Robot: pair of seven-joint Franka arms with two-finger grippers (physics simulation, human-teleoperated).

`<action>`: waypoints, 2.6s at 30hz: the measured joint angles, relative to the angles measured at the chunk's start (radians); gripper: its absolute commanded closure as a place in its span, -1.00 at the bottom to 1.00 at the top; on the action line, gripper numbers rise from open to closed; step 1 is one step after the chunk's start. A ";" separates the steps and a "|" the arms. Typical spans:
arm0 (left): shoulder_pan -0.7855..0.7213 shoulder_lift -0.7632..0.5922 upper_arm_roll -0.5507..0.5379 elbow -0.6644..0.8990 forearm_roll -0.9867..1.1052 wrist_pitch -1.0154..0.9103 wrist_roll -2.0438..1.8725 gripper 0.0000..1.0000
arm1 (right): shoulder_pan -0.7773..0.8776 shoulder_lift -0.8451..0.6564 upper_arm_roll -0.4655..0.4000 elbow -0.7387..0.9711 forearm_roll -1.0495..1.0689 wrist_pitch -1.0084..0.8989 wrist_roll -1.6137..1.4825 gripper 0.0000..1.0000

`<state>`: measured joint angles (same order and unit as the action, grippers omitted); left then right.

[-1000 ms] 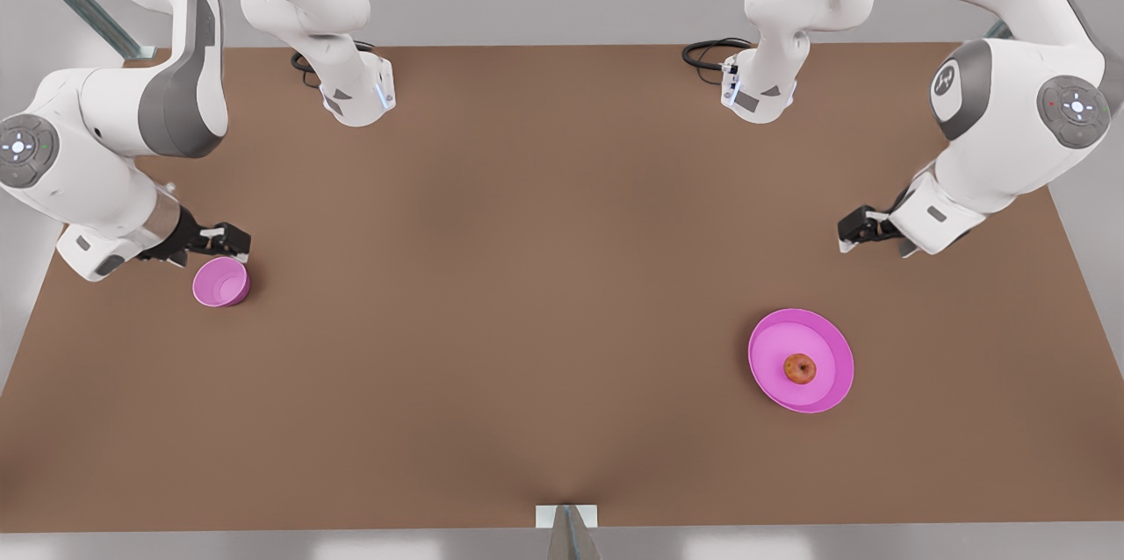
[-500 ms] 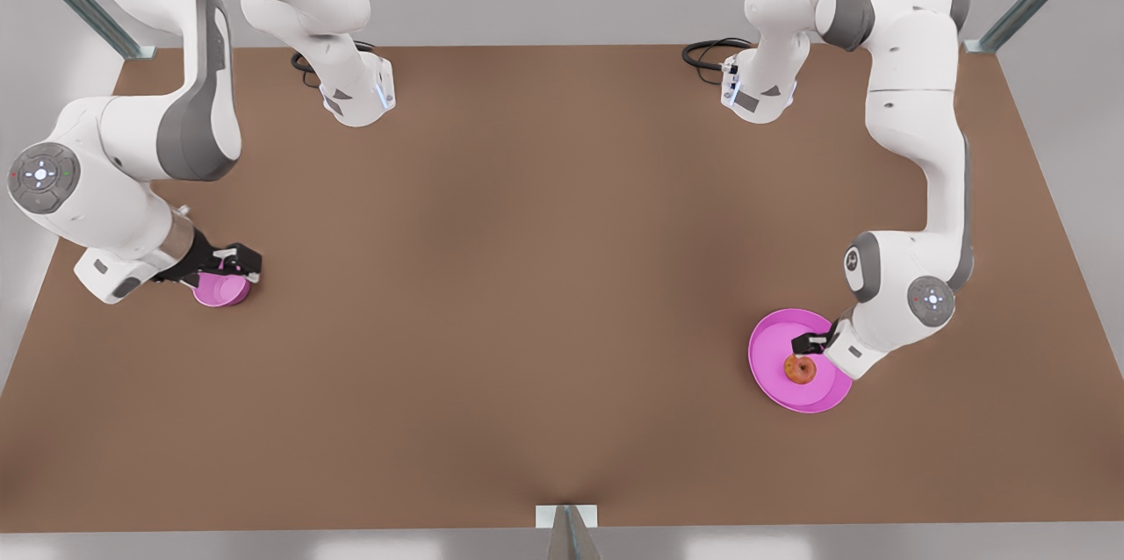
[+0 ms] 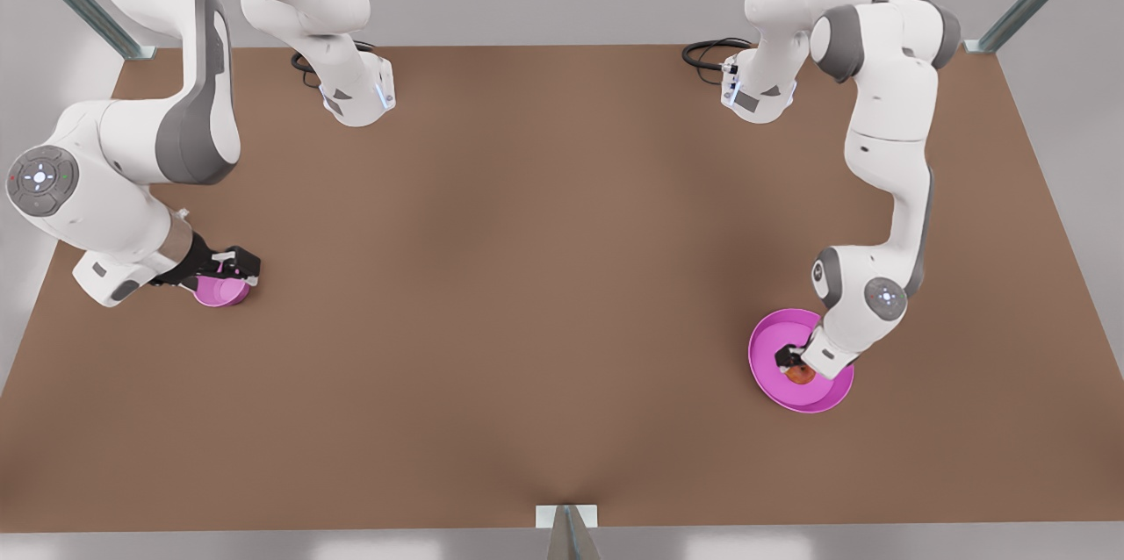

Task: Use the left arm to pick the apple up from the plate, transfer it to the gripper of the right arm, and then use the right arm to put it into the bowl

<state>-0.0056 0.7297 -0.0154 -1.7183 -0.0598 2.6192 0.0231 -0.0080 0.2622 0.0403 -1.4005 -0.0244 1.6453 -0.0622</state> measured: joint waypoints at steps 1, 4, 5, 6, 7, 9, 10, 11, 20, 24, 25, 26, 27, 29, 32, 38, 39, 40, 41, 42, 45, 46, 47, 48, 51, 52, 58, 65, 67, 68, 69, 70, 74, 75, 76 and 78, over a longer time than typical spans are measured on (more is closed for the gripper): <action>0.001 0.009 0.000 0.006 0.000 0.005 0.001 -1.00 | 0.000 0.002 0.000 0.000 0.001 0.000 0.000 -1.00; 0.002 0.024 0.000 0.011 0.001 0.016 0.003 -1.00 | 0.000 0.005 0.000 0.000 0.001 0.001 -0.001 -1.00; 0.002 0.026 0.000 0.012 0.001 0.018 0.004 -1.00 | 0.000 0.006 0.000 0.000 0.002 0.001 -0.001 -1.00; 0.002 0.027 0.000 0.011 0.001 0.020 0.005 -1.00 | 0.000 0.007 0.000 0.000 0.002 0.001 -0.001 -1.00; 0.004 0.027 0.000 0.009 0.001 0.022 0.006 -1.00 | 0.000 0.008 -0.001 0.000 0.001 0.001 -0.002 -1.00; 0.017 0.026 -0.001 0.007 0.001 0.025 0.012 -1.00 | 0.001 0.009 -0.002 0.000 0.000 0.001 -0.002 -1.00; 0.019 0.026 -0.001 0.007 0.001 0.026 0.015 -0.84 | 0.001 0.009 -0.002 0.000 -0.001 0.001 -0.002 -1.00; 0.020 0.026 -0.001 0.007 0.001 0.026 0.018 -0.68 | 0.000 0.009 -0.002 0.000 -0.001 0.001 -0.003 -1.00; 0.016 0.023 -0.001 0.009 0.003 0.030 0.036 -0.39 | 0.000 0.009 -0.001 0.000 0.000 0.001 -0.006 -1.00; -0.008 0.003 -0.003 0.085 0.008 -0.009 0.040 -0.35 | -0.002 0.009 0.001 0.000 0.001 -0.001 -0.005 -1.00; -0.027 -0.002 -0.004 0.131 0.009 -0.043 0.040 -0.35 | -0.002 0.009 0.000 0.001 0.001 -0.001 -0.005 -1.00; -0.049 -0.008 -0.004 0.155 0.009 -0.074 0.039 -0.35 | -0.002 0.009 0.000 0.001 0.002 -0.001 -0.005 -1.00; -0.078 -0.018 -0.004 0.167 0.009 -0.103 0.036 -0.34 | -0.002 0.009 0.000 0.001 0.003 -0.001 -0.005 -1.00; -0.139 -0.047 -0.009 0.176 0.009 -0.162 0.027 -0.34 | -0.004 0.009 -0.001 -0.001 0.043 -0.002 -0.005 -1.00; -0.175 -0.081 -0.127 0.180 -0.015 -0.231 0.015 -0.34 | -0.023 0.024 -0.002 -0.002 0.275 -0.001 -0.004 -1.00; -0.212 -0.005 -0.377 0.302 -0.262 -0.213 0.050 -0.36 | -0.027 0.382 0.002 0.129 1.018 0.005 -0.060 -1.00; -0.213 0.033 -0.419 0.340 -0.337 -0.193 0.076 -0.36 | -0.014 0.425 0.004 0.156 1.112 0.013 -0.075 -1.00; -0.213 0.067 -0.463 0.380 -0.402 -0.170 0.104 -0.36 | 0.008 0.450 0.004 0.170 1.192 0.022 -0.087 -1.00; -0.211 0.113 -0.519 0.432 -0.456 -0.148 0.135 -0.43 | 0.036 0.469 0.005 0.177 1.257 0.036 -0.098 -1.00; -0.208 0.145 -0.562 0.467 -0.518 -0.129 0.171 -0.44 | 0.068 0.486 0.006 0.180 1.309 0.057 -0.109 -1.00; -0.200 0.210 -0.654 0.528 -0.706 -0.089 0.299 -0.44 | 0.145 0.544 0.007 0.182 1.410 0.129 -0.152 -1.00; -0.199 0.227 -0.684 0.540 -0.758 -0.080 0.347 -0.44 | 0.168 0.555 0.007 0.180 1.432 0.156 -0.168 -1.00; -0.200 0.236 -0.702 0.547 -0.808 -0.072 0.397 -0.44 | 0.181 0.560 0.008 0.168 1.450 0.179 -0.186 -1.00; -0.201 0.241 -0.711 0.550 -0.850 -0.065 0.447 -0.44 | 0.187 0.562 0.008 0.158 1.464 0.197 -0.204 -1.00; -0.203 0.248 -0.718 0.553 -0.932 -0.051 0.589 -0.44 | 0.182 0.563 0.008 0.133 1.489 0.231 -0.250 -1.00; -0.204 0.249 -0.719 0.553 -0.947 -0.047 0.631 -0.44 | 0.174 0.562 0.009 0.125 1.493 0.232 -0.264 -1.00; -0.203 0.249 -0.719 0.553 -0.984 -0.036 0.854 -0.45 | 0.125 0.469 0.007 -0.018 1.492 0.178 -0.325 -1.00; -0.196 0.244 -0.727 0.569 -0.992 -0.030 1.105 -0.45 | 0.121 0.364 0.008 -0.198 1.481 0.143 -0.404 -1.00; -0.199 0.247 -0.733 0.577 -0.994 -0.029 1.167 -0.45 | 0.126 0.367 0.009 -0.197 1.481 0.140 -0.422 -1.00; -0.201 0.249 -0.734 0.581 -0.994 -0.028 1.196 -0.45 | 0.129 0.370 0.009 -0.194 1.483 0.141 -0.431 -1.00; -0.204 0.250 -0.735 0.584 -0.995 -0.025 1.223 -0.45 | 0.136 0.371 0.010 -0.188 1.485 0.144 -0.438 -1.00; -0.208 0.251 -0.735 0.585 -0.995 -0.022 1.248 -0.45 | 0.143 0.373 0.010 -0.180 1.488 0.147 -0.446 -1.00; -0.213 0.264 -0.736 0.586 -1.001 -0.012 1.339 -0.45 | 0.186 0.371 0.010 -0.170 1.504 0.175 -0.470 -1.00; -0.213 0.267 -0.736 0.586 -1.006 -0.011 1.359 -0.45 | 0.189 0.365 0.010 -0.170 1.507 0.181 -0.474 -1.00; -0.214 0.270 -0.736 0.586 -1.009 -0.010 1.378 -0.45 | 0.191 0.352 0.010 -0.175 1.507 0.185 -0.477 -1.00; -0.218 0.276 -0.736 0.586 -1.013 -0.008 1.413 -0.45 | 0.192 0.328 0.019 -0.193 1.507 0.191 -0.479 -1.00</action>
<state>-0.2231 1.0061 -0.7510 -1.1320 -1.0727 2.6116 1.4363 0.1836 0.5902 0.0591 -1.5937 1.4828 1.8361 -0.5417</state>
